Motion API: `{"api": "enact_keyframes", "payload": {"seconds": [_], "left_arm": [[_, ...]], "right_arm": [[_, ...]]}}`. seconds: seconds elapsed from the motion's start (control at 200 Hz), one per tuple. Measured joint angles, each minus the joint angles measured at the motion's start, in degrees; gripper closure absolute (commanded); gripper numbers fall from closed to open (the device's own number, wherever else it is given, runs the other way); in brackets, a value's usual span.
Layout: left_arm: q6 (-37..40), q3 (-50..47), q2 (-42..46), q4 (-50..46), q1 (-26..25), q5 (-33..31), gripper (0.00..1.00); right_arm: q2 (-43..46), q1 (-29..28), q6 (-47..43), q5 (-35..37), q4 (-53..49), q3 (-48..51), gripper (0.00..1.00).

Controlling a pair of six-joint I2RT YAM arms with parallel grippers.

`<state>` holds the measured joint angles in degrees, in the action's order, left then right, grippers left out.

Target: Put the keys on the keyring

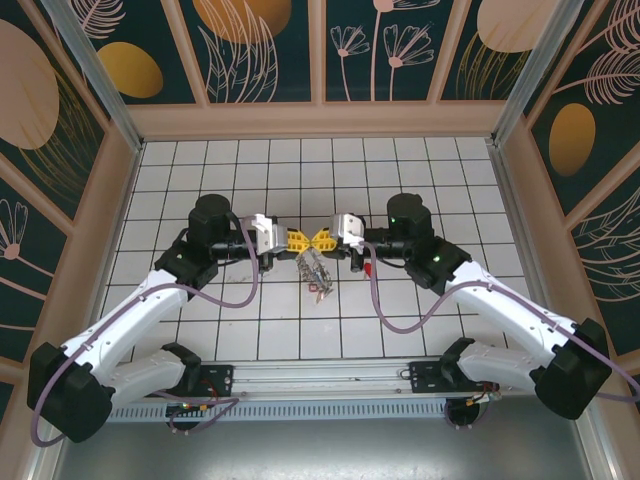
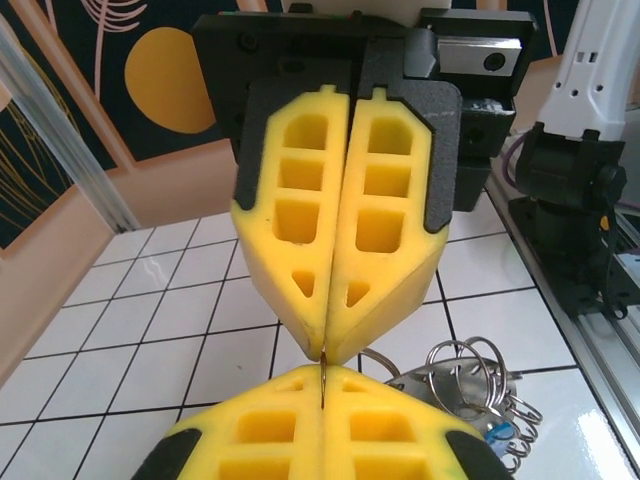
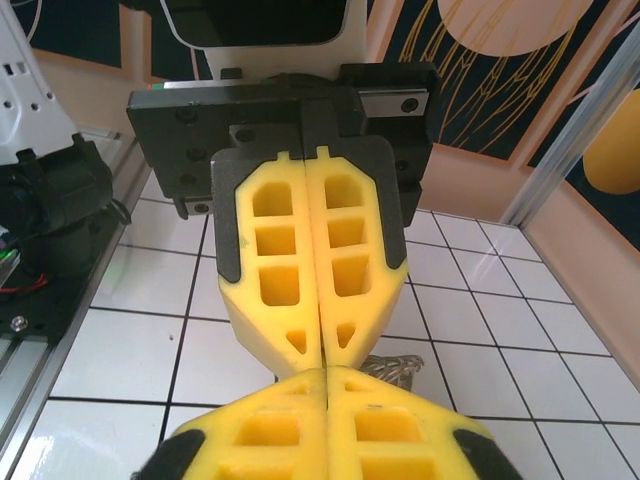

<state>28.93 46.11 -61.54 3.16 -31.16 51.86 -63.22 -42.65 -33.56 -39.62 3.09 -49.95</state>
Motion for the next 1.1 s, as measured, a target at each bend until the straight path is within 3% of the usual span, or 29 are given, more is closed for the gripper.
{"api": "enact_keyframes", "payload": {"seconds": [0.135,0.25,0.33,0.726,1.101], "left_arm": [[3.45,1.16,-0.24,-5.40,0.04,-0.31,1.00],[6.27,2.60,-0.85,-8.55,0.04,-0.31,1.00],[7.39,2.67,-0.87,-9.33,0.04,-0.17,1.00],[3.54,1.07,-0.17,-1.57,0.04,3.26,1.00],[0.02,-0.83,-0.11,3.02,0.09,5.38,1.00]], "right_arm": [[1.01,0.46,-2.62,0.44,-4.76,-0.50,0.83],[1.03,0.57,-5.44,0.76,-10.10,-2.51,0.72],[0.90,0.57,-6.56,0.72,-12.70,-3.85,0.70],[-1.27,-0.48,-6.43,0.81,-13.53,-4.09,0.70],[-1.44,-0.66,-5.01,1.36,-9.75,-3.63,0.79]]}}
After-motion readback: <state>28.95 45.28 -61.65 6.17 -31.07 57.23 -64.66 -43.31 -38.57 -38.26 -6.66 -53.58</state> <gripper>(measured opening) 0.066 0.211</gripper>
